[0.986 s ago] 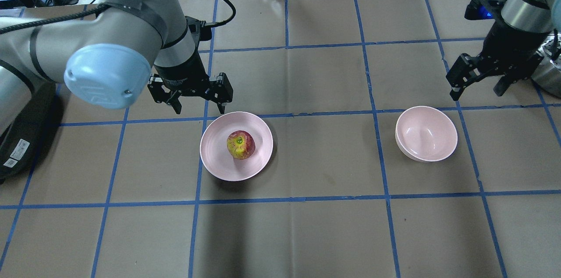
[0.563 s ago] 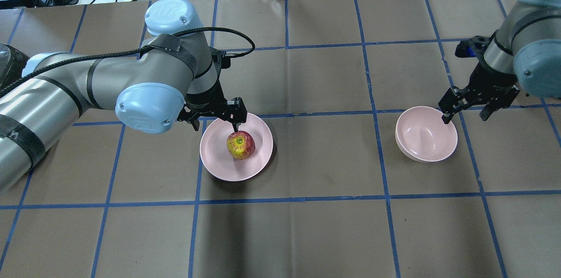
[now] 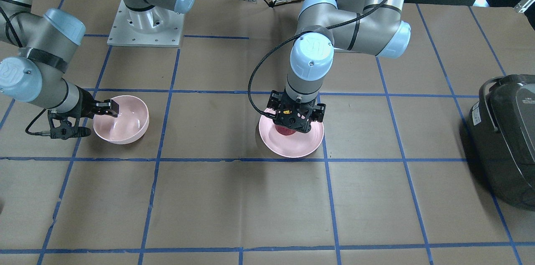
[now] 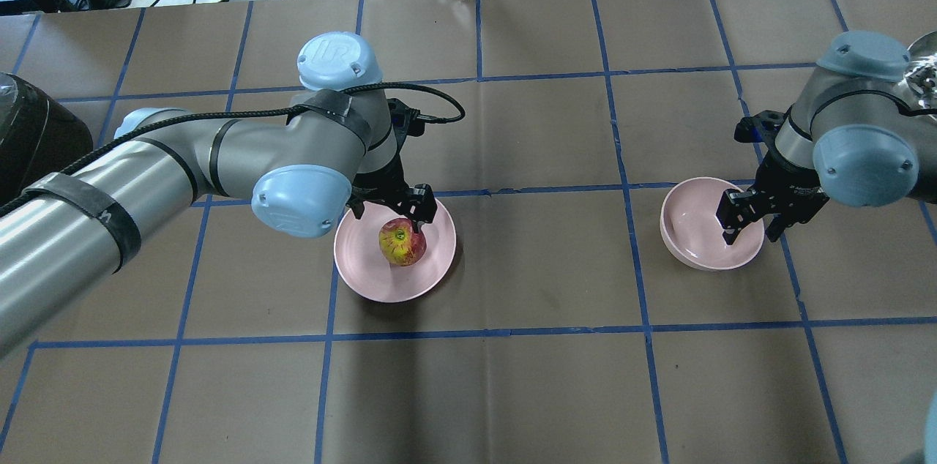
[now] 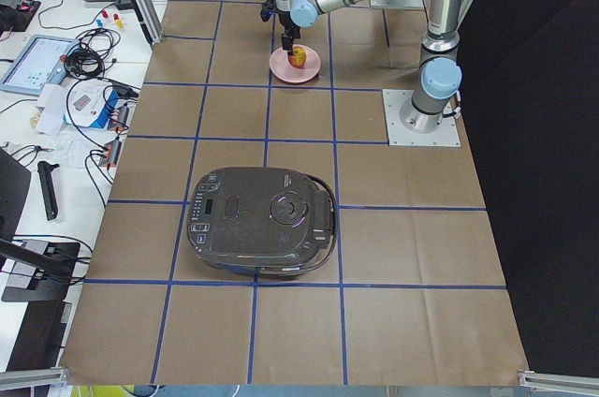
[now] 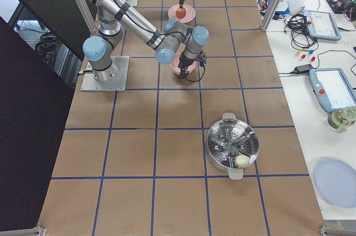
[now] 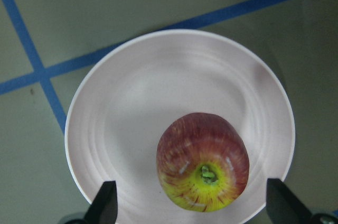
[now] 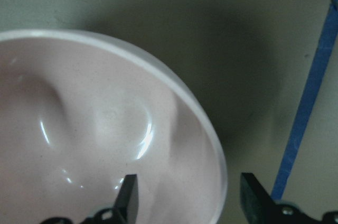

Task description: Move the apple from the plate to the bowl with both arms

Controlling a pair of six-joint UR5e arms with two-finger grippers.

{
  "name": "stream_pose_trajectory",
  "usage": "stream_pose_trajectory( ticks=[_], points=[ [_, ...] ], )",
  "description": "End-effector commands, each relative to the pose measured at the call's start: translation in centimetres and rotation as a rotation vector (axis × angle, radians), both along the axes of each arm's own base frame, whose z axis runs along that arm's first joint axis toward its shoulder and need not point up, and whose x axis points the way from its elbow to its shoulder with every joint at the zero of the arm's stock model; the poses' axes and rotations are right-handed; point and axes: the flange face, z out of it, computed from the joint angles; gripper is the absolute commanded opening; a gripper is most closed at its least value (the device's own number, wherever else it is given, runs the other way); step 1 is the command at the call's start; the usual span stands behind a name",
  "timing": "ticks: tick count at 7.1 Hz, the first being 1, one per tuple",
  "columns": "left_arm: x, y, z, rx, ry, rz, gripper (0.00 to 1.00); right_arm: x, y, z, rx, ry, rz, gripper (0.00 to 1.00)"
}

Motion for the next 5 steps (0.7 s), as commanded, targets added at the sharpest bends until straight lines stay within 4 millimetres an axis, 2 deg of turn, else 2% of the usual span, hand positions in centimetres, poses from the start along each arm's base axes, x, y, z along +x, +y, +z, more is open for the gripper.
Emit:
stream_pose_trajectory(
  ticks=[1,3,4,5],
  points=[
    [-0.6,0.4,-4.6,-0.035,0.014,-0.083,1.00,0.0,-0.3,0.6,-0.015,-0.001,-0.031,0.00],
    [-0.4,1.3,-5.2,-0.016,0.012,-0.107,1.00,1.0,-1.4,1.8,-0.065,-0.096,-0.096,0.00],
    [-0.5,1.4,-5.0,-0.019,0.016,-0.107,1.00,2.1,-2.1,3.7,-0.109,-0.116,-0.123,0.00],
    [-0.8,1.8,-4.8,-0.020,0.016,-0.113,1.00,3.7,-2.4,4.0,-0.120,-0.161,-0.126,0.00]
  ],
)
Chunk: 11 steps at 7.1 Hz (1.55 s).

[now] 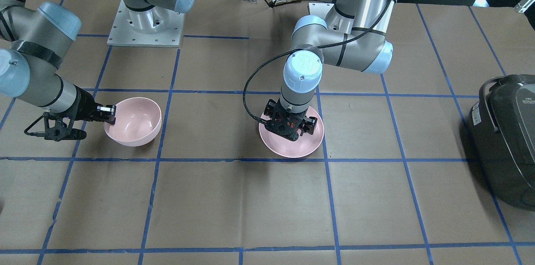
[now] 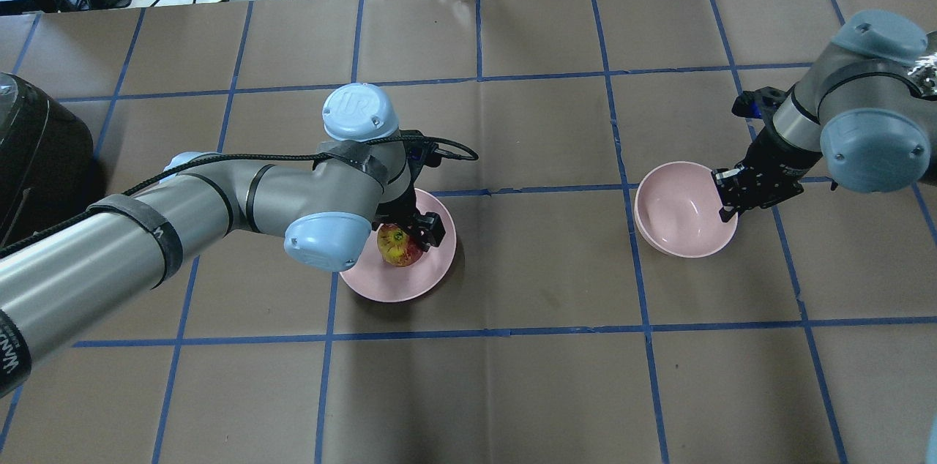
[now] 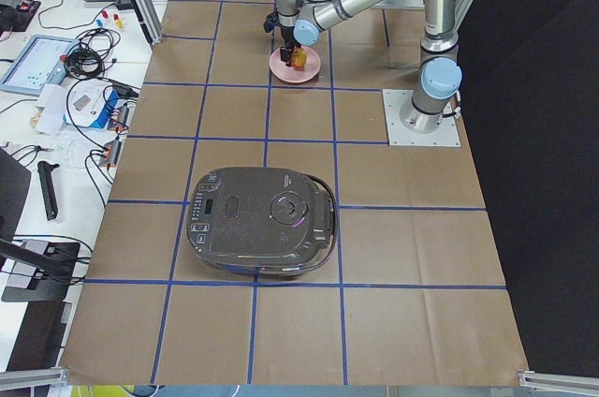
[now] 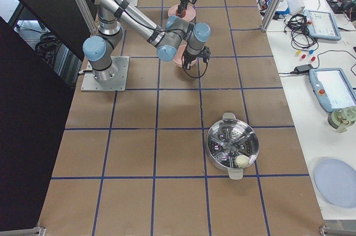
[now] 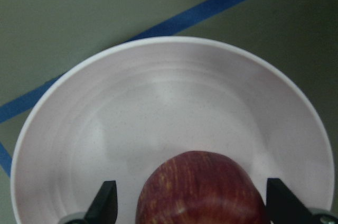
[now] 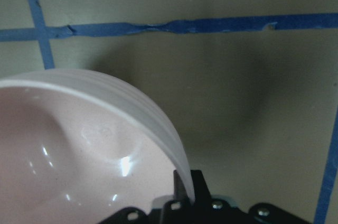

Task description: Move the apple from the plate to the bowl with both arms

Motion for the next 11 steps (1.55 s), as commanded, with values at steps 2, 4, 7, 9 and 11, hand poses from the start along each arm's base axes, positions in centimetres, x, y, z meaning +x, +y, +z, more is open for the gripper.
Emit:
stream_pose_trajectory(
  ticks=[2,4,7,9,11],
  points=[
    [-1.1,0.9,0.4,-0.007,-0.003,-0.030,0.78,7.6,-0.2,0.8,-0.005,-0.087,0.003,0.01],
    [-1.3,0.9,1.1,-0.023,-0.003,-0.041,0.33,14.9,0.7,-0.1,0.024,-0.074,0.029,0.02],
    [-0.7,2.4,8.3,-0.083,0.001,0.070,0.20,15.5,1.1,-1.6,0.061,-0.075,0.037,0.35],
    [-0.5,3.7,11.1,-0.106,0.000,0.288,0.17,15.2,0.7,-1.3,0.055,-0.061,0.039,1.00],
    [-1.1,3.8,13.5,-0.071,-0.017,0.508,0.12,14.0,-1.3,1.4,0.005,-0.047,0.032,1.00]
  ],
)
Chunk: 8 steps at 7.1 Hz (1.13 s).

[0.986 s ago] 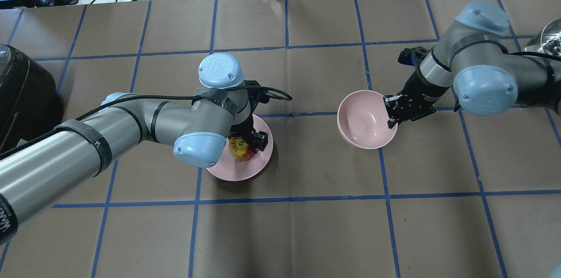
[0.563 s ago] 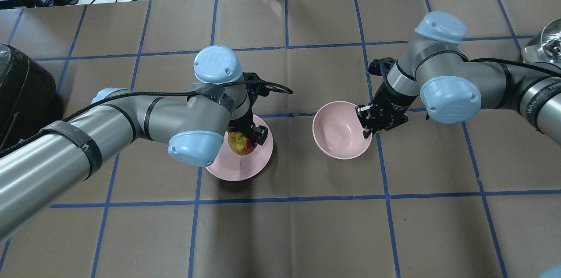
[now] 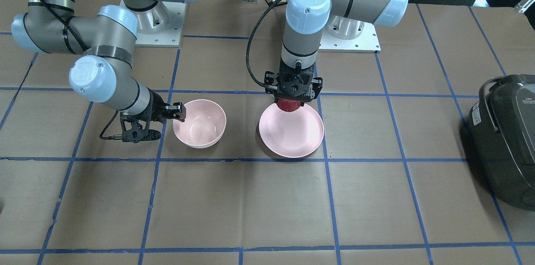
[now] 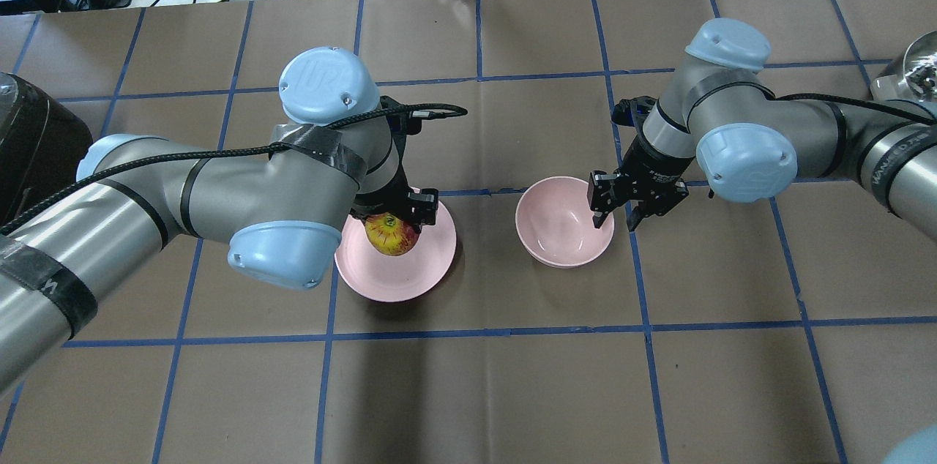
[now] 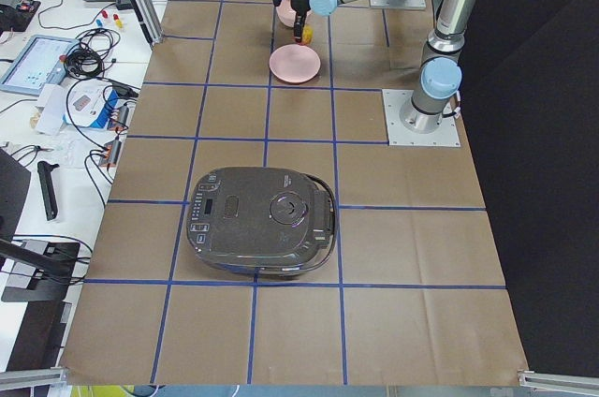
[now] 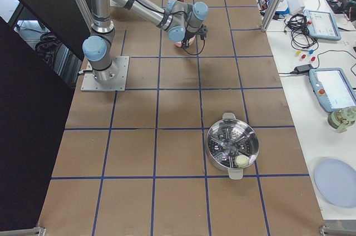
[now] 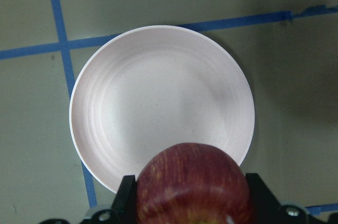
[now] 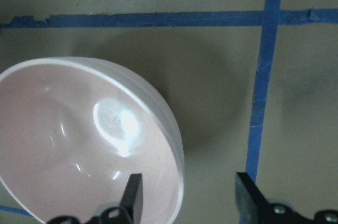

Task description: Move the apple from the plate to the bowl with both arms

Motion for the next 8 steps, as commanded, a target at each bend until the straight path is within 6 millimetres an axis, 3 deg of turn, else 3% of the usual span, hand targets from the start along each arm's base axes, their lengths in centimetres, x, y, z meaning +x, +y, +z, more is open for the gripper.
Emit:
stream_pose_trajectory(
  ticks=[1,2,3,4,5,6,7,8],
  points=[
    [-1.9,-0.6,3.2,0.010,0.015,0.178,0.12,-3.8,-2.8,3.8,-0.036,0.069,-0.020,1.00],
    [-4.3,-1.3,3.2,0.011,0.033,0.174,0.12,-8.8,-3.4,4.7,-0.052,0.089,0.009,1.00],
    [-8.7,-2.0,2.9,0.002,0.045,0.199,0.12,-14.9,-2.8,6.1,-0.059,0.109,0.023,1.00],
    [-13.3,-2.6,2.6,-0.012,0.043,0.196,0.11,-17.9,-0.9,10.3,-0.084,0.144,-0.019,1.00],
    [-16.7,-3.9,1.3,-0.005,0.046,0.202,0.11,-18.0,0.9,16.1,-0.118,0.201,-0.021,1.00],
    [-20.7,-4.1,-0.1,-0.024,0.062,0.214,0.11,-17.7,1.4,22.4,-0.155,0.217,-0.022,1.00],
    [-22.5,-3.1,-1.4,-0.025,0.043,0.178,0.11,-17.2,1.9,27.2,-0.145,0.202,-0.023,1.00],
    [-22.6,-3.1,-3.2,-0.001,0.032,0.180,0.11,-17.0,1.7,29.7,-0.168,0.207,-0.021,1.00]
  ],
)
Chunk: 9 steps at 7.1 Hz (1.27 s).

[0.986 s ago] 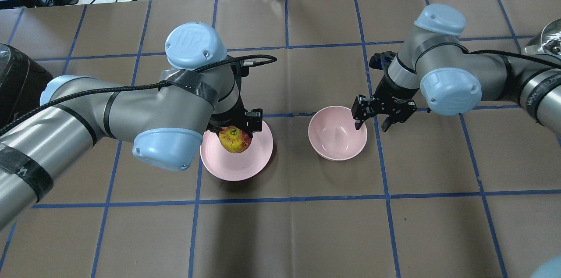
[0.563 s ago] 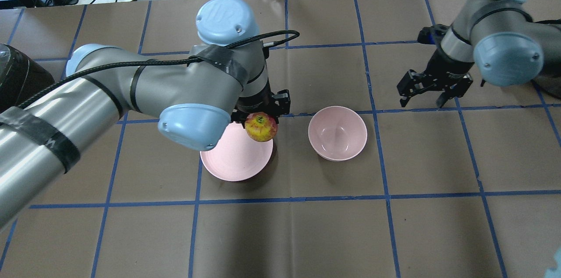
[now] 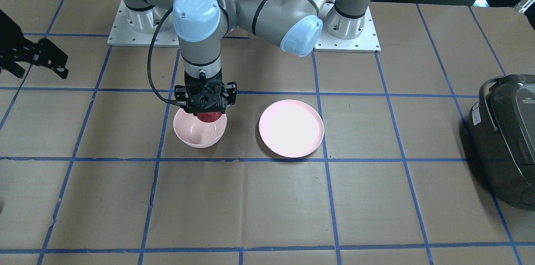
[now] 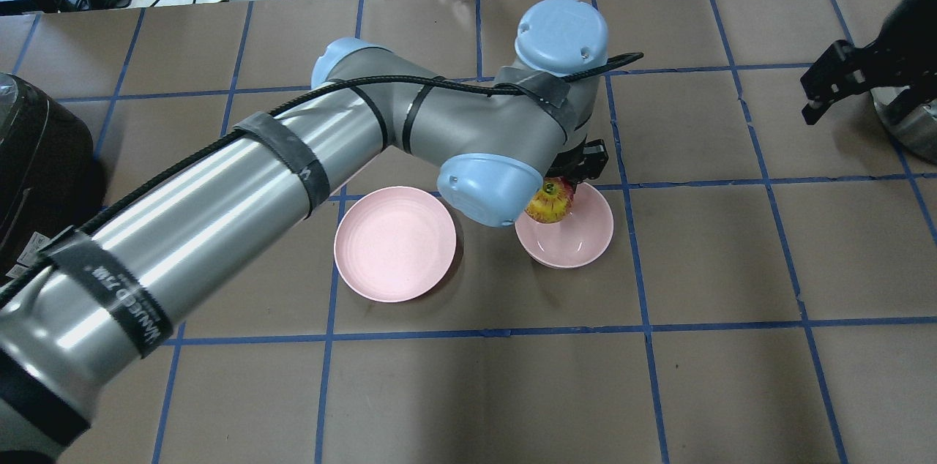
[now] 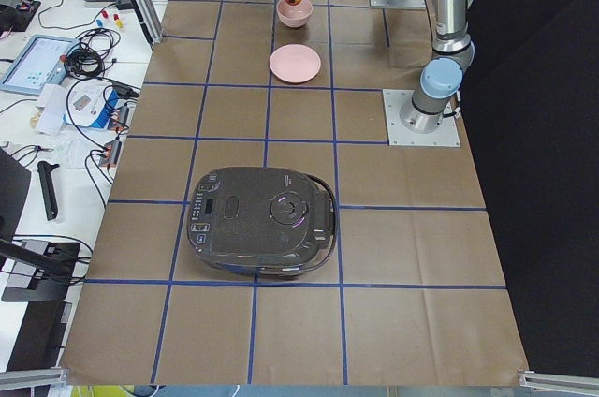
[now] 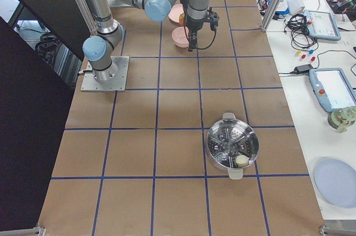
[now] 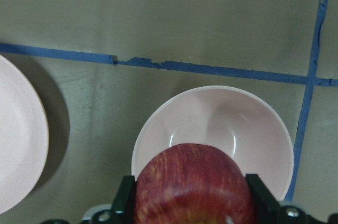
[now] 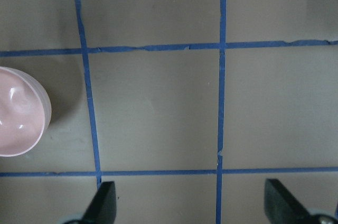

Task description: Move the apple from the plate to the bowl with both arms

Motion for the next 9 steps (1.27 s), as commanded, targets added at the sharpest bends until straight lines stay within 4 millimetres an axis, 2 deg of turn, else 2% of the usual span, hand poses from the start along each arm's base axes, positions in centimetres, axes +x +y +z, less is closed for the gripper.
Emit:
stream_pose_trajectory(
  ticks=[1,2,3,5,6,7,9],
  points=[
    [-1.5,0.2,-3.2,0.032,-0.020,-0.014,0.11,1.3,0.7,4.0,-0.010,-0.006,0.014,1.00],
    [-1.6,0.1,-4.7,0.055,-0.028,-0.015,0.11,2.3,0.4,2.5,0.012,-0.037,0.027,1.00],
    [-1.8,0.1,-6.5,0.070,-0.042,-0.009,0.11,2.2,0.3,1.6,0.033,-0.034,0.036,1.00],
    [-1.6,0.5,-8.1,0.056,-0.027,-0.017,0.12,2.1,0.3,1.3,0.039,-0.031,0.036,1.00],
    [-1.4,0.8,-9.2,0.029,-0.009,-0.025,0.38,2.0,0.3,1.1,0.045,-0.031,0.037,1.00],
    [-0.9,1.3,-10.0,0.035,-0.018,-0.023,0.99,1.8,0.3,1.0,0.048,-0.032,0.035,1.00],
    [-0.7,0.6,-6.7,-0.015,0.003,-0.024,1.00,1.8,0.3,1.0,0.048,-0.032,0.033,1.00]
  ],
)
